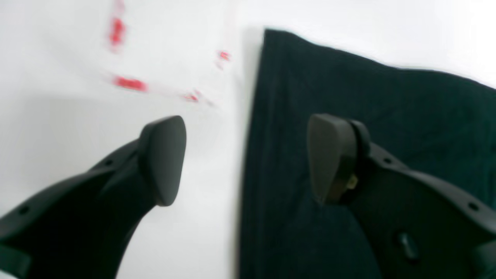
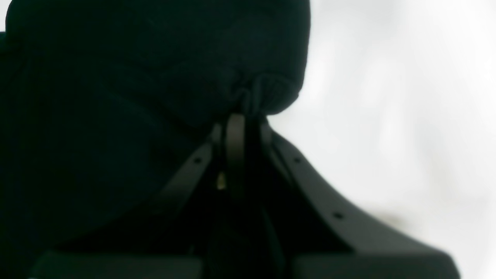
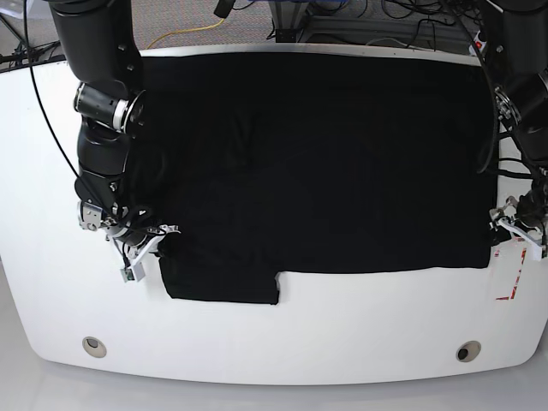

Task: Fold the T-shirt properly
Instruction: 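Move both grippers down the shirt sides and grasp the hem corners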

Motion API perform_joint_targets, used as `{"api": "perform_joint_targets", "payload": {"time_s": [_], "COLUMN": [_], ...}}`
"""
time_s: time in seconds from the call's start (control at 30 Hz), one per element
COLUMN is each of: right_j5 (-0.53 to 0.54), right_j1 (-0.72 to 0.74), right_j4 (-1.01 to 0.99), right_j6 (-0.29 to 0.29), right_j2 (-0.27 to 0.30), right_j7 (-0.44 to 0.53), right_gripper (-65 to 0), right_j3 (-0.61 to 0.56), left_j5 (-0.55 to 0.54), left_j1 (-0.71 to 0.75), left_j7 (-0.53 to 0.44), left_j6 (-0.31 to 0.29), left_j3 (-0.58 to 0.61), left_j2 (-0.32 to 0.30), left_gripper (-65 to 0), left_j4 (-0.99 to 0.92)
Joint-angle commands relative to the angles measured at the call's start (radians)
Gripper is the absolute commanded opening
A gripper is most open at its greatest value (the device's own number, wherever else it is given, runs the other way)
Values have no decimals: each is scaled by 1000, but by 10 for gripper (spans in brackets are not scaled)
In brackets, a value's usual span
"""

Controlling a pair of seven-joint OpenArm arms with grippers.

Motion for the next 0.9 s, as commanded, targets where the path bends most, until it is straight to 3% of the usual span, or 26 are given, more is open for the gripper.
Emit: {"api": "perform_joint_targets", "payload": {"time_s": [0.0,0.1,0.23,0.87], "right_j5": [10,13,14,14], "right_j1": [32,32,32,27], "right_j4": [16,17,17,19], "right_j6": [5,7,7,15], "right_j2": [12,12,12,1], "right_j7": [13,13,13,13], "right_gripper": [-626,-628,-628,-628], "right_j3": [0,0,0,1], "left_j5": [-16,-16,-16,-11], "left_j1": [-35,-35,-30,-12], "left_j7": [-53,-53,-53,-48], "left_j6": [3,6,54,57], "left_j3": [2,2,2,2], "left_j2": [-20,-16,-14,64], "left_gripper": [-192,-192,-192,-194], "left_j4": [-11,-15,-16,-18]}}
